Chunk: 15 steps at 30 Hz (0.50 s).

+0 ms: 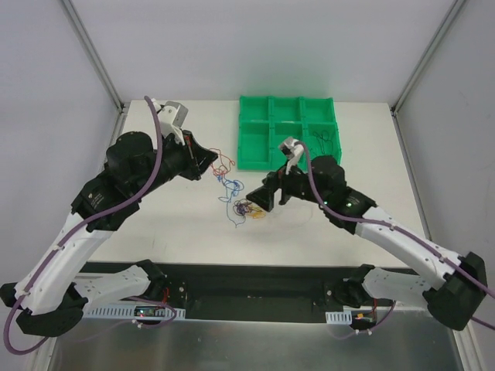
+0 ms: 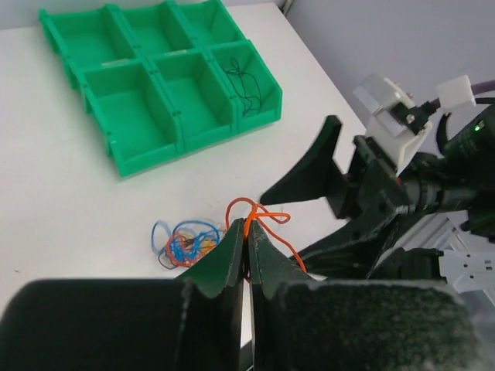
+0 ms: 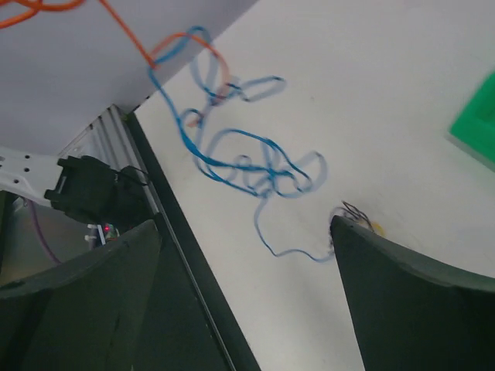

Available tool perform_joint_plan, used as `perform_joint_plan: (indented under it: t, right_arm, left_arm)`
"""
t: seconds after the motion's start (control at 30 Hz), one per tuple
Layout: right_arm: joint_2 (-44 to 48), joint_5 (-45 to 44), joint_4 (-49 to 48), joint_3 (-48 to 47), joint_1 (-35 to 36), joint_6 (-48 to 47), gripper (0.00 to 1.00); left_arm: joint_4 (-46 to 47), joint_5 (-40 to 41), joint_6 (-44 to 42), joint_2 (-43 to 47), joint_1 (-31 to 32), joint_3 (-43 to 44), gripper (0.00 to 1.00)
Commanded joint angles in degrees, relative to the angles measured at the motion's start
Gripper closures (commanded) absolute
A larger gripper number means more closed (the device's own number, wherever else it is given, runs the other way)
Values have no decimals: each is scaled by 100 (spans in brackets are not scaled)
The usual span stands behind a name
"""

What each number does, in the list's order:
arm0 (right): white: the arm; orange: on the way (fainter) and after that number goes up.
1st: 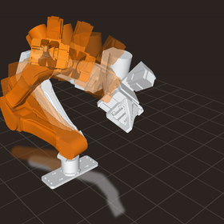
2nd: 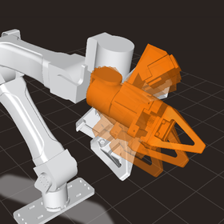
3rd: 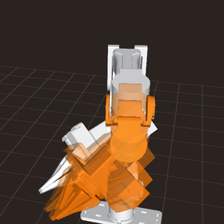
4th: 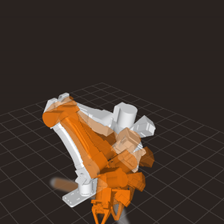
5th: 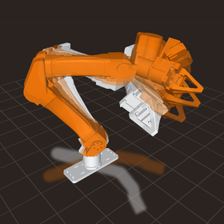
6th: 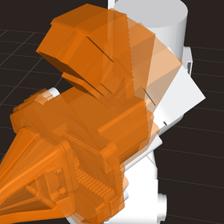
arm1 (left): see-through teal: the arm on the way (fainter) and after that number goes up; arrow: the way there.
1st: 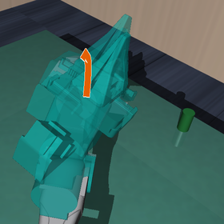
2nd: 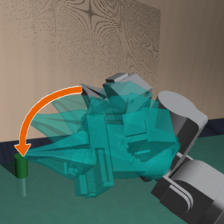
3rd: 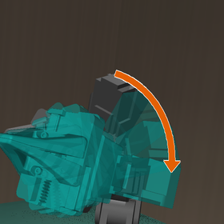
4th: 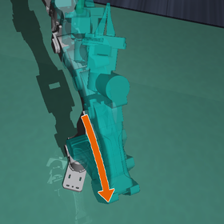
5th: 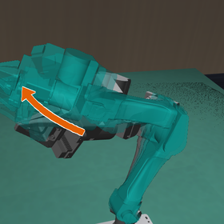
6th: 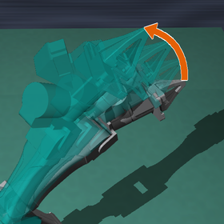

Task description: Untangle the cables

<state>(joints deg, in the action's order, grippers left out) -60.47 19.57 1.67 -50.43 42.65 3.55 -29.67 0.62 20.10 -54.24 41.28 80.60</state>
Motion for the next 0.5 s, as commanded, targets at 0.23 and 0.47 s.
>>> perform_joint_plan:
  t: [0.23,0.47]
  right_arm:
    - [-2002,-1674,-3068,-282,1202,549,25]
    - [-2549,-2134,-3384,-300,1122,691,99]
  left_arm:
    - [242,-511,548,291,3,149,100]
    - [242,-519,381,475,12,263,100]
